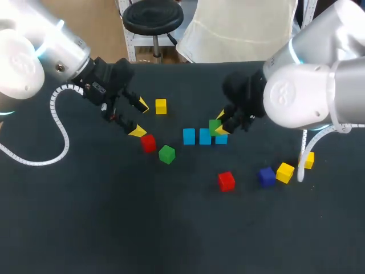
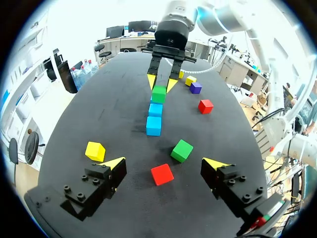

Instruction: Place the blue cubes, place green cubes on the blue cubes, place the yellow cubes on the green cubes, then place the red cubes on the yellow cubes, and place purple cube on the red cubes.

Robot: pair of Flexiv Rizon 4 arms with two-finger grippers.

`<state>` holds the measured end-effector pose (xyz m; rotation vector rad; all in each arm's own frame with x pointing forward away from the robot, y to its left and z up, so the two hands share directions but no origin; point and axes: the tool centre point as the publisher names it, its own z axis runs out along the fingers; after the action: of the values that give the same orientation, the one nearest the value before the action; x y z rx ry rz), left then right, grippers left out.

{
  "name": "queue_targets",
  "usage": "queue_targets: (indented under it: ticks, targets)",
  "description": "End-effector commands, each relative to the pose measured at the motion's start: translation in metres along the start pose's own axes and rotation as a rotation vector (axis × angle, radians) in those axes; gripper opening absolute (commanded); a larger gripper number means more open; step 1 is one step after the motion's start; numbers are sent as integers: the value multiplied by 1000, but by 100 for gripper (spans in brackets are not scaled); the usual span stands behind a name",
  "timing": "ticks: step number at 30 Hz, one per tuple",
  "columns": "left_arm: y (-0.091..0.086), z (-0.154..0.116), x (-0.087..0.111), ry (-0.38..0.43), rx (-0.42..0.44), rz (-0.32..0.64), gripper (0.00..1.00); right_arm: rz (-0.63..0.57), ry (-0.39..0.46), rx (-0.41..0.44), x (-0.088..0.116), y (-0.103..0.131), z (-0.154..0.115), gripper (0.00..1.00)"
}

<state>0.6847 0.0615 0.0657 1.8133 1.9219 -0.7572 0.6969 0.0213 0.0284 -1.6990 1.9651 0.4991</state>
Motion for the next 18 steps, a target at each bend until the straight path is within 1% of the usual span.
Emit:
queue_targets:
  ticks: [1, 18]
  targets:
    - [0, 0, 1, -3, -1, 3, 100, 2, 2, -1, 0, -1, 2, 0]
    - [0, 0, 1, -3, -1, 3, 100, 13, 0, -5, 2, -4, 5, 0]
